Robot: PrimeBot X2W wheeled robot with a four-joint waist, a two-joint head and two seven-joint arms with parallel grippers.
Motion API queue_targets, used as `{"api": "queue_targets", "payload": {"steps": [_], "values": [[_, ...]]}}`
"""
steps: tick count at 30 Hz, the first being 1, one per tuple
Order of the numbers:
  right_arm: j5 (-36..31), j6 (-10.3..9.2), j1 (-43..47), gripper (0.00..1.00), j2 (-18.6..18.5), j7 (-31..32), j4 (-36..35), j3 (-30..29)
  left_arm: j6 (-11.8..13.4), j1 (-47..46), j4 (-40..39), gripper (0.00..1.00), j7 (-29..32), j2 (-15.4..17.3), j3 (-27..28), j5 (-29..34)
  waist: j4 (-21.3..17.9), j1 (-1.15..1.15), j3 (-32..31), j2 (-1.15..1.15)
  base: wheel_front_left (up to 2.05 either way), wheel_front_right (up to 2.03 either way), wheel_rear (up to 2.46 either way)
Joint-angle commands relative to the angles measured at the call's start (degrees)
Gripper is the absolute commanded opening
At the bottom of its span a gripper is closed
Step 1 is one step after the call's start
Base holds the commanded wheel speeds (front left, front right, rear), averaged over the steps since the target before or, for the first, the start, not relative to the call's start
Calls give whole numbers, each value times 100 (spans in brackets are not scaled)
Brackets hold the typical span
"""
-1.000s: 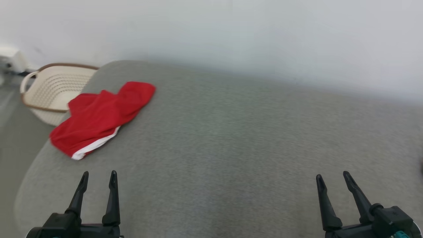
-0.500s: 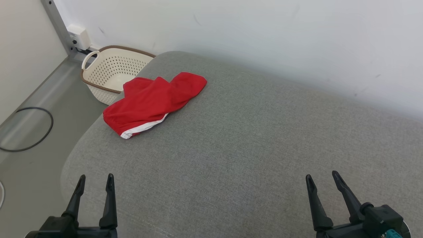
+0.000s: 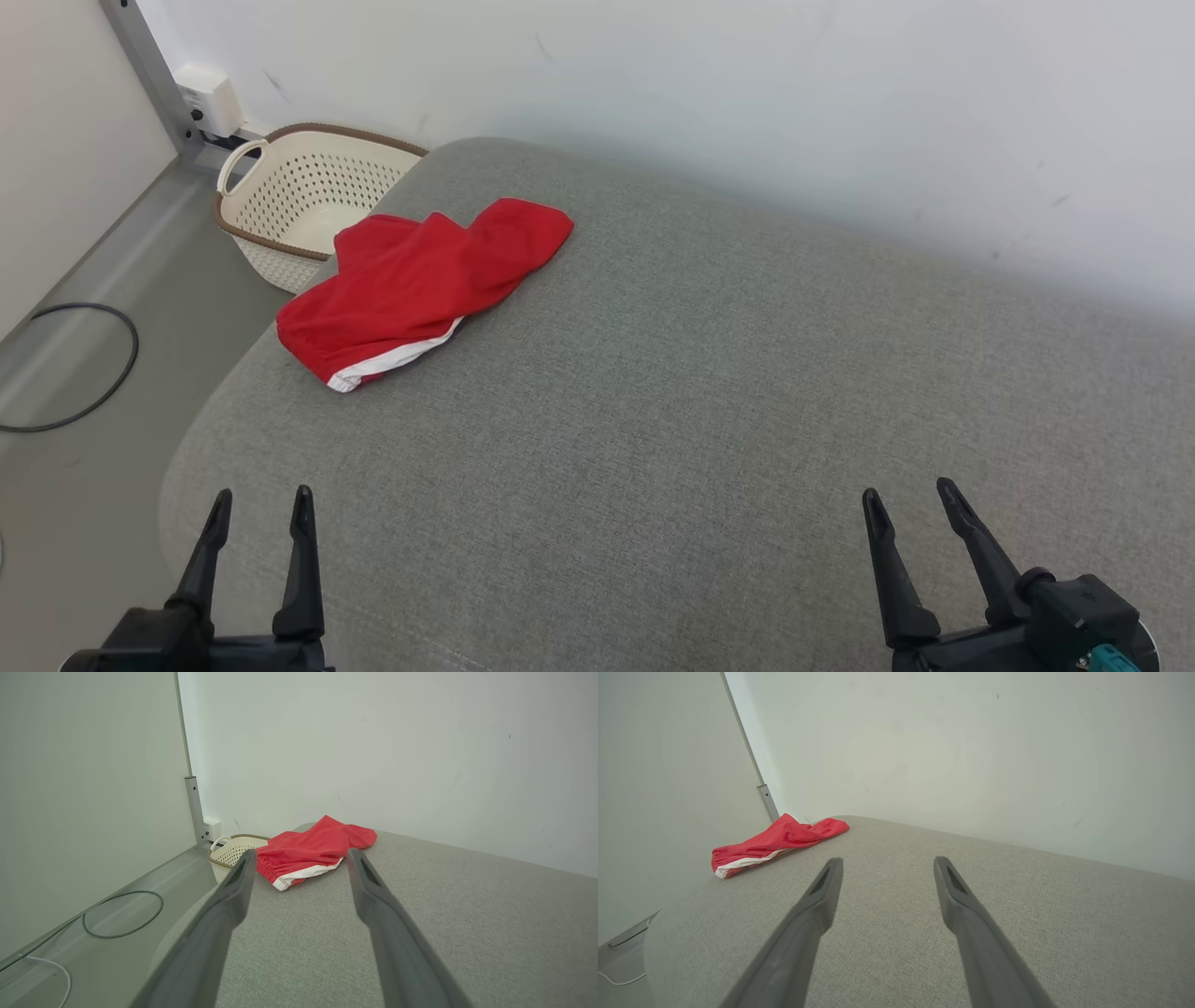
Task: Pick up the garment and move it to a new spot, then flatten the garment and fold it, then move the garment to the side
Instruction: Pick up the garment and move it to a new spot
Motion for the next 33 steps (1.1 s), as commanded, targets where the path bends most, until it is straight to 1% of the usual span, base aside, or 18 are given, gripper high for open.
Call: {"api": "queue_targets", "payload": {"steps": [1,5,8,12,16,20,25,26,30,33], "values": [[24,-9,-62,100,-18,-23,-3,6,25,-61,-34,100,-37,23,34,25,-30,0,23,-1,0,0,0],[36,-9,-70,100,-20,-23,-15,-6,70,-261,-166,100,-40,25,107,42,-66,0,53,-1,0,0,0],[44,-9,-115,100,-49,7,-44,34,78,-570,-347,100,5,114,191,80,-143,0,127,-1,0,0,0],[48,-9,-243,100,-184,68,-95,140,29,-1230,-441,100,210,274,354,27,-305,0,309,-1,0,0,0],[72,-9,-409,100,-339,155,-189,268,-65,-2036,-134,100,498,432,510,-138,-581,0,636,-1,0,0,0],[134,-9,-620,100,-498,216,-282,373,-282,-2784,708,100,717,488,670,-485,-922,0,1045,-1,0,0,0],[194,-9,-854,100,-673,247,-332,440,-627,-3486,2270,100,947,509,738,-865,-1288,0,1517,-1,0,0,0],[194,-9,-854,100,-673,247,-332,440,-627,-3486,2270,100,947,509,738,-865,-1288,0,1517,-1,0,0,0],[248,-9,-1012,100,-778,254,-351,450,-877,-3862,3466,100,1057,495,764,-1073,-1516,0,1837,-1,0,0,0],[273,-9,-1119,100,-845,258,-387,460,-993,-4090,4187,100,1130,513,768,-1166,-1656,0,2065,-1,0,0,0]]}}
